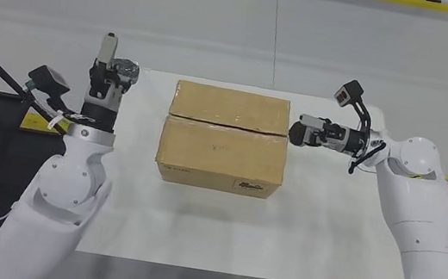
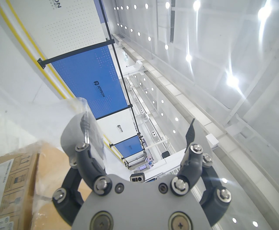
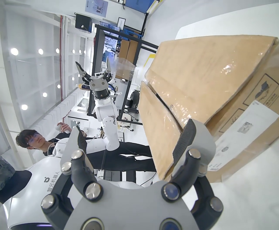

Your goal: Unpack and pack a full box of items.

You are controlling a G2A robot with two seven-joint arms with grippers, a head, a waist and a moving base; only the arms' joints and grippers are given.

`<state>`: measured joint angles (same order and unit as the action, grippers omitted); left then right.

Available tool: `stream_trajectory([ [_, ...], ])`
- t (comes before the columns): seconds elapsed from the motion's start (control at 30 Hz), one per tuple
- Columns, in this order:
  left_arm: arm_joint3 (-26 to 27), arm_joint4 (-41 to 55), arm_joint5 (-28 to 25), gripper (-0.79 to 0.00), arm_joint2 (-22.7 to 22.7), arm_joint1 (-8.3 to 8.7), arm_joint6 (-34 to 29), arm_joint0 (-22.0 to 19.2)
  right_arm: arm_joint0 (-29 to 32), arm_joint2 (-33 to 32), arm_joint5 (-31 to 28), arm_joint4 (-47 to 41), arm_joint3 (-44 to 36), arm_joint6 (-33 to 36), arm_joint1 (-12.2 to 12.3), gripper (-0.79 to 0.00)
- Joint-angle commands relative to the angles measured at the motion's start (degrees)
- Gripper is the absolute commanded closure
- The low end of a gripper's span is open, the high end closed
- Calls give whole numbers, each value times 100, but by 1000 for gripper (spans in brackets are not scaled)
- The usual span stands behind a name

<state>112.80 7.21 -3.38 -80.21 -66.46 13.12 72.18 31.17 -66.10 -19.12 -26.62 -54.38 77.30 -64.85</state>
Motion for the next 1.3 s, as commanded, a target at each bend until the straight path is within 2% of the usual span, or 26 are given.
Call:
stream_trajectory([
  [0.0, 72, -151, -10, -785, 102, -20, -27, -33, 143, -130, 51, 13, -168, -11, 56, -785],
  [0.13, 129, -140, -101, -785, 304, -65, -202, -143, 365, -323, 123, 39, -404, -37, 140, -785],
  [0.7, -190, -474, -118, -785, 1068, -266, -594, -653, 943, -800, 263, 72, -907, -95, 363, -785],
  [1.27, -709, -654, -17, -785, 1790, -488, -1036, -1100, 1168, -975, 168, -55, -799, -81, 469, -785],
])
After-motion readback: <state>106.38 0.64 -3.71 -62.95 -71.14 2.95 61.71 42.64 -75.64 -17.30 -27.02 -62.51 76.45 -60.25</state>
